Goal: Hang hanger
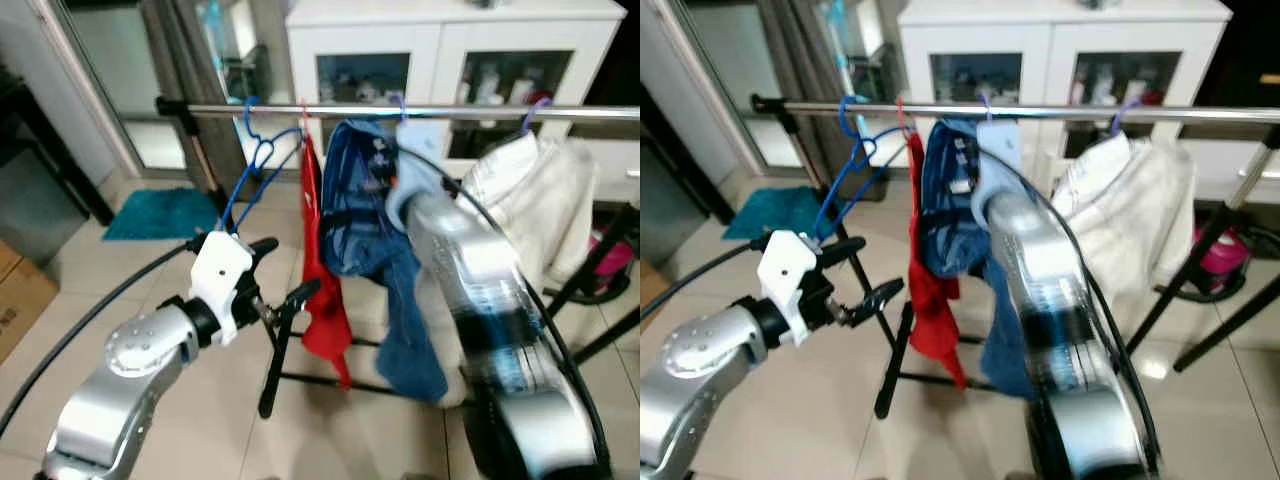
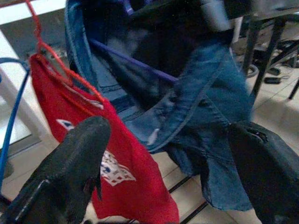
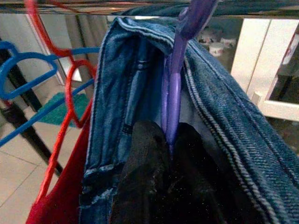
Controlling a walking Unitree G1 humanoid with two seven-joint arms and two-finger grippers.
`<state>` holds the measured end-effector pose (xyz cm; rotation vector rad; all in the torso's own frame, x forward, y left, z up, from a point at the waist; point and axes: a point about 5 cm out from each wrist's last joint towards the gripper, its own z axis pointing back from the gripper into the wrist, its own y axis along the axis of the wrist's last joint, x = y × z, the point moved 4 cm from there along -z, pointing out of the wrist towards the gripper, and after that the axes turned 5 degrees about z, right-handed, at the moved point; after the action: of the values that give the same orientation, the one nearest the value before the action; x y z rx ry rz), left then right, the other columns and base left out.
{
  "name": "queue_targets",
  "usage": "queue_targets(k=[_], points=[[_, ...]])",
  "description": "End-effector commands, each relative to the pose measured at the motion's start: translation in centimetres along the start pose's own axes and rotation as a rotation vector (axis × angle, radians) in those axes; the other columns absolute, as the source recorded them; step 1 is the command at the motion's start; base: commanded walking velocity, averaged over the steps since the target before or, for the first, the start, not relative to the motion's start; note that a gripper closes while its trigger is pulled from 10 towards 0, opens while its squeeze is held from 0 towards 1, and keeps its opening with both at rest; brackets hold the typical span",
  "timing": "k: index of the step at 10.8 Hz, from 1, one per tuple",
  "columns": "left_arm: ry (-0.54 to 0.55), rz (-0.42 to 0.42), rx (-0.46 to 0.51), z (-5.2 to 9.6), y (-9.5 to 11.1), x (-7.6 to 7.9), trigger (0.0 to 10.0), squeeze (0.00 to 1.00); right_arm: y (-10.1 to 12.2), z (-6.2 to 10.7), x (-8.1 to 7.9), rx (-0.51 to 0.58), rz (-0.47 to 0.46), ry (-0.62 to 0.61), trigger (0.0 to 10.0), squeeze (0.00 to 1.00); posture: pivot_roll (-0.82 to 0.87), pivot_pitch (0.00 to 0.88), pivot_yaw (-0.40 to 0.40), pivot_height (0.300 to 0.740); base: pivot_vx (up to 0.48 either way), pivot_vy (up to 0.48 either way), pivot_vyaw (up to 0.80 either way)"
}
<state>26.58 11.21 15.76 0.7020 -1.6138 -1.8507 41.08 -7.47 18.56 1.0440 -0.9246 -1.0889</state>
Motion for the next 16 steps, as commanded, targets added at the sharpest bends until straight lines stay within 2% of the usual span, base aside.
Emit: queue_targets(k=[1,2,5,7,11,13,16], points=[[-0.005,-0.007,-0.006,0.4,0.1,0.0,10.0,0.18,1.2,-0.4,-0.3,0.046,-0.014,-0.001,10.0,0.0,-0.07,0.021,0.103,0.74,0.0,0.0,0.0],[-0.018,0.003,-0.01,0.6,0.1,0.4,10.0,0.18,1.1,-1.7,0.3,0.016,-0.037,-0.055,10.0,0.0,-0.06,0.029,0.098,0.74,0.0,0.0,0.0],[-0.035,0.014,-0.028,0.9,0.0,0.9,10.0,0.18,0.0,-3.3,0.6,-0.055,0.041,-0.096,10.0,0.0,-0.05,0.042,0.091,0.74,0.0,0.0,0.0],[-0.04,0.02,-0.039,1.3,-0.2,1.1,10.0,0.18,-1.6,-3.6,1.0,-0.113,0.033,-0.109,10.0,0.0,-0.04,0.043,0.087,0.74,0.0,0.0,0.0],[-0.036,0.028,-0.056,1.4,-0.5,1.0,10.0,0.18,-2.6,-3.7,1.4,-0.137,0.049,-0.119,10.0,0.0,-0.04,0.048,0.087,0.74,0.0,0.0,0.0],[-0.031,0.025,-0.059,1.3,-0.5,1.0,10.0,0.18,-2.6,-3.7,1.7,-0.125,0.035,-0.123,10.0,0.0,-0.04,0.052,0.086,0.74,0.0,0.0,0.0],[-0.02,0.023,-0.051,1.3,-0.4,1.0,10.0,0.18,-2.1,-3.6,2.0,-0.009,-0.003,-0.113,10.0,0.0,-0.04,0.049,0.079,0.74,0.0,0.0,0.0]])
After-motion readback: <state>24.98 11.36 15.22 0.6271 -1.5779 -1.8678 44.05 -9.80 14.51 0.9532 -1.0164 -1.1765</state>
